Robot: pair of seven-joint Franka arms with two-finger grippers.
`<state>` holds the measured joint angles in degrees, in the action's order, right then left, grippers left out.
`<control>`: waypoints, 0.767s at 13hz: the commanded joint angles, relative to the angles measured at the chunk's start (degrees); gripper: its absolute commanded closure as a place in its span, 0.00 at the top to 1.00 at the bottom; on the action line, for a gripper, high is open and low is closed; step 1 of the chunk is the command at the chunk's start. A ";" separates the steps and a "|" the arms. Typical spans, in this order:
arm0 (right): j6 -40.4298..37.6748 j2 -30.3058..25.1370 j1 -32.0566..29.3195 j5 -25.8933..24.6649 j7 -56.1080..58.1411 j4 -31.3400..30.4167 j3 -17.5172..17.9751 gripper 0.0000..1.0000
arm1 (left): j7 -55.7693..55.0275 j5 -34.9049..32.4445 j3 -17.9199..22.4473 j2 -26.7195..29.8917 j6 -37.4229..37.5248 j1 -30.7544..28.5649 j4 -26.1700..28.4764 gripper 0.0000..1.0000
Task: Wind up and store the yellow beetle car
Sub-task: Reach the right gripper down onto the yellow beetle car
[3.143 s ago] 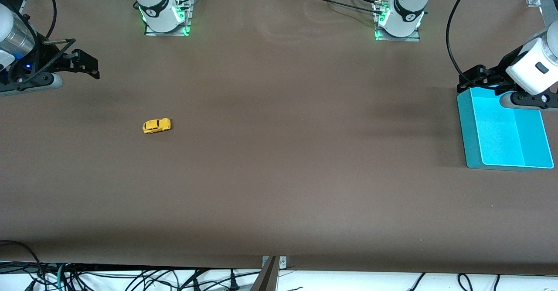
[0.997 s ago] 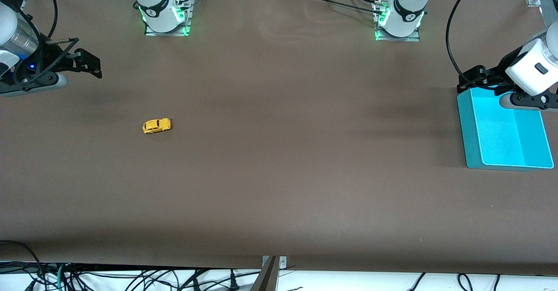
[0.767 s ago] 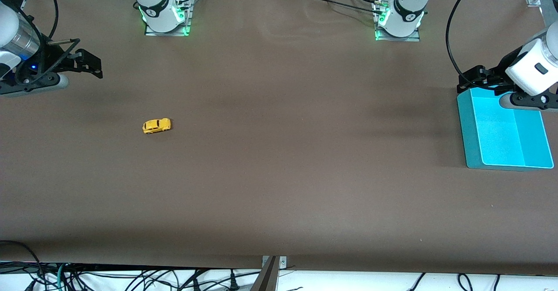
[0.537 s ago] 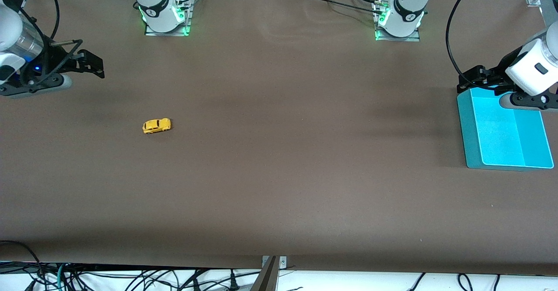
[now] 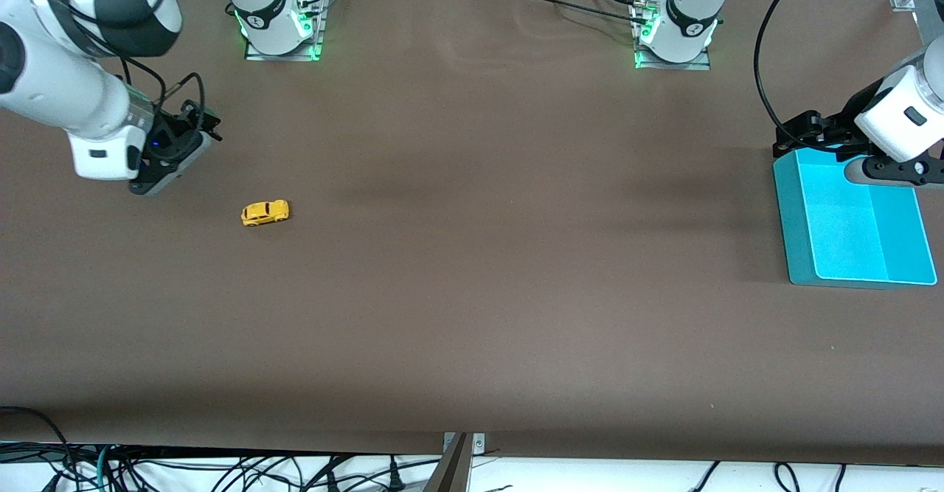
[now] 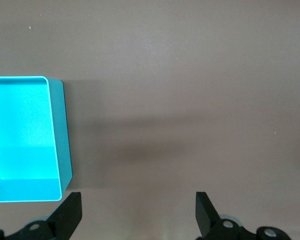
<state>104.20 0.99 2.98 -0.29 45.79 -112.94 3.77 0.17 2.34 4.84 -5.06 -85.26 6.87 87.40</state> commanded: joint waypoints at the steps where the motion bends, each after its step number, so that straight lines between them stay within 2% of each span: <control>1: 8.78 0.41 -2.62 0.65 13.14 -6.57 1.33 1.00 | 0.18 -0.32 -0.18 -0.74 0.62 0.08 -1.44 1.00; 4: 19.68 3.31 -3.85 0.73 24.66 -12.11 1.33 1.00 | 9.46 -0.41 -0.18 -1.09 0.62 -0.01 -1.44 1.00; 6: 27.43 5.51 -4.21 0.82 29.26 -17.03 1.33 1.00 | 22.17 -0.85 -0.10 -1.80 0.62 -0.10 -1.44 1.00; 8: 30.43 6.48 -4.21 0.82 30.66 -19.33 1.42 1.00 | 34.59 -1.20 -0.10 -1.80 0.44 -0.19 -1.53 1.00; 10: 33.86 7.88 -4.30 0.82 34.35 -20.48 1.33 1.00 | 35.78 -0.85 -0.01 -1.80 0.35 -0.19 -1.44 1.00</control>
<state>135.31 9.00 -0.36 -0.29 76.43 -131.84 4.31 32.28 2.35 4.88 -6.33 -85.26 6.84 87.39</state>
